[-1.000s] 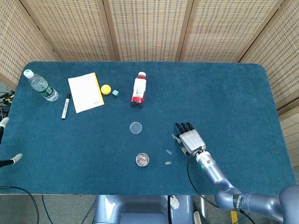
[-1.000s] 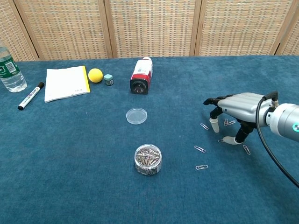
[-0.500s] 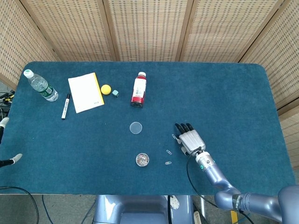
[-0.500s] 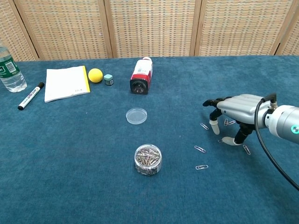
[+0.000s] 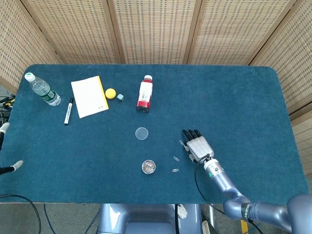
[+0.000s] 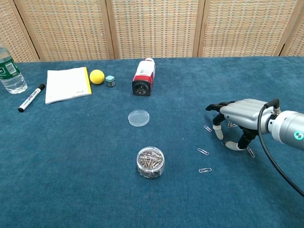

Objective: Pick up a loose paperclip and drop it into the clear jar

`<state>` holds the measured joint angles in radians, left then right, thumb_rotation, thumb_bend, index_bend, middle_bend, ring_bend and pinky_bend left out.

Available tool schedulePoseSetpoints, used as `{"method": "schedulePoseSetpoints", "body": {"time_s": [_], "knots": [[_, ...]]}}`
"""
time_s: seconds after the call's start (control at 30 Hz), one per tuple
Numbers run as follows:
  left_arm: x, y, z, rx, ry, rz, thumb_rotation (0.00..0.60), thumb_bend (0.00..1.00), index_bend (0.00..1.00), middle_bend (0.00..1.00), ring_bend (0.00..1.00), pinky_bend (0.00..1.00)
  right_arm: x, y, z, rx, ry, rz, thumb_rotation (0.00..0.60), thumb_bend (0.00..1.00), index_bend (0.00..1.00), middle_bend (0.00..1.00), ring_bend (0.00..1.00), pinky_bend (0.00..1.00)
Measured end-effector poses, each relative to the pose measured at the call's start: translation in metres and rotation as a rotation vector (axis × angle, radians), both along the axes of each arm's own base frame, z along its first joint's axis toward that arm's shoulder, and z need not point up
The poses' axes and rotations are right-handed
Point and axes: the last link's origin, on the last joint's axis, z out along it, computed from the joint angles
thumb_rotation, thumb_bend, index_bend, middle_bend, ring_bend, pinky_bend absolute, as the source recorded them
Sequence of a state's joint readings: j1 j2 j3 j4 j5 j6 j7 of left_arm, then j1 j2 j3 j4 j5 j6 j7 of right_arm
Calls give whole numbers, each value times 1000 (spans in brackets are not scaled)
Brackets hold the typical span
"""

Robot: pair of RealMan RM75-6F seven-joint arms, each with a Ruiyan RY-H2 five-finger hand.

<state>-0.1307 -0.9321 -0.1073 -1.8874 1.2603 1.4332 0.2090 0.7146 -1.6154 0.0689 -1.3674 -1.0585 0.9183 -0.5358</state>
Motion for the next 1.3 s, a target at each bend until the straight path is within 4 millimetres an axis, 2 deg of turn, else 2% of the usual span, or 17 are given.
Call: {"method": "schedulePoseSetpoints", "body": {"time_s": [0.4,0.7,0.93,1.3], "knots": [[0,0,0,0,-3,1,600,0,0,0,0,0,-1,0,-5,9,4,0,600,369,502,0,0,81],[-1,1,1,0,-7,4,600,0,0,0,0,0,-1,-1,-8,9,7,-4,600,431,562,0,0,87],[-1,1,1,-1,-8,3,600,0,0,0,0,0,-2,-1,-7,13,11,-6,600,475,613,0,0,88],[-1,0,1,-1,-8,2,600,0,0,0,0,0,0,-2,-2,-17,-11,10,600,477,649,21,0,113]]}}
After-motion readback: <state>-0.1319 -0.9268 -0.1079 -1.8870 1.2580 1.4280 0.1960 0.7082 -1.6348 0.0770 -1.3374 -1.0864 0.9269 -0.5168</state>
